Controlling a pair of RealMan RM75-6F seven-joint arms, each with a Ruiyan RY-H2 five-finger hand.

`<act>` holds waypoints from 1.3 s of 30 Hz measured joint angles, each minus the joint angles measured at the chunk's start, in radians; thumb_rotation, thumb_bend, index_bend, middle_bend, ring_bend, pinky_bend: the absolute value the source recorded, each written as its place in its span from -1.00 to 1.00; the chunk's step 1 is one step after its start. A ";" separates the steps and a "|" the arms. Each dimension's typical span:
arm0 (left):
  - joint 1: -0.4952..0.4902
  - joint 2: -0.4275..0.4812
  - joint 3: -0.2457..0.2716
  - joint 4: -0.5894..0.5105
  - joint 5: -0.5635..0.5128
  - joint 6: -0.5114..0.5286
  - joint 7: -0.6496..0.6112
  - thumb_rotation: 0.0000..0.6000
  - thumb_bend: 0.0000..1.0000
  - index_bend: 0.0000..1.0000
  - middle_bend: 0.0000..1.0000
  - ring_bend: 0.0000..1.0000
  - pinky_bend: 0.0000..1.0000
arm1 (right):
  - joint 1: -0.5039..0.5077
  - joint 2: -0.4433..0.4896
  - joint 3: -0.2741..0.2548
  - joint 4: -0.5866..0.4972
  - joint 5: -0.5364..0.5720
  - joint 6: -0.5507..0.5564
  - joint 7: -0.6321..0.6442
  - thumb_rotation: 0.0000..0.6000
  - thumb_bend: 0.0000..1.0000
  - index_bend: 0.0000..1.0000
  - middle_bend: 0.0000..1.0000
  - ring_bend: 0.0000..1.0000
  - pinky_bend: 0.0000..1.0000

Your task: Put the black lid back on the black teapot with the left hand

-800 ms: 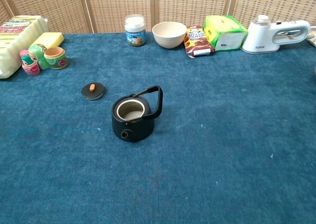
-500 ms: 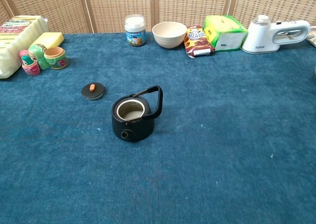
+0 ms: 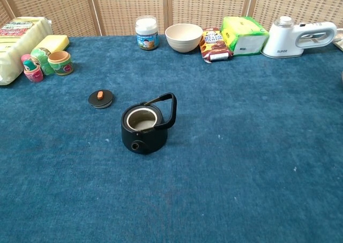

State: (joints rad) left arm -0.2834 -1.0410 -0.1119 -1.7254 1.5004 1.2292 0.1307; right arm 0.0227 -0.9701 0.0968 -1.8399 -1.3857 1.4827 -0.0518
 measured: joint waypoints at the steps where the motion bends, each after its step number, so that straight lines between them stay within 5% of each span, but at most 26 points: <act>1: -0.031 -0.020 -0.013 0.007 -0.018 -0.032 0.032 1.00 -0.78 -0.96 -1.00 -1.00 -0.90 | 0.002 0.000 0.001 0.000 0.002 -0.002 0.001 1.00 -0.84 -0.70 -0.96 -1.00 -1.00; 14: -0.303 -0.277 -0.105 0.141 -0.327 -0.297 0.403 1.00 -0.72 -0.76 -1.00 -1.00 -0.90 | 0.004 0.017 0.005 0.006 0.012 -0.018 0.054 1.00 -0.84 -0.70 -0.96 -1.00 -1.00; 25: -0.437 -0.443 -0.114 0.252 -0.595 -0.330 0.648 1.00 -0.72 -0.76 -1.00 -1.00 -0.90 | 0.012 0.034 0.006 0.011 0.021 -0.043 0.096 1.00 -0.84 -0.70 -0.96 -1.00 -1.00; 39: -0.564 -0.543 -0.077 0.298 -0.816 -0.309 0.843 1.00 -0.72 -0.76 -1.00 -1.00 -0.90 | 0.016 0.037 0.008 0.011 0.031 -0.051 0.105 1.00 -0.84 -0.70 -0.96 -1.00 -1.00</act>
State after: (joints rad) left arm -0.8470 -1.5837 -0.1893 -1.4277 0.6849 0.9205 0.9740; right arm 0.0391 -0.9328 0.1050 -1.8290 -1.3550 1.4312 0.0529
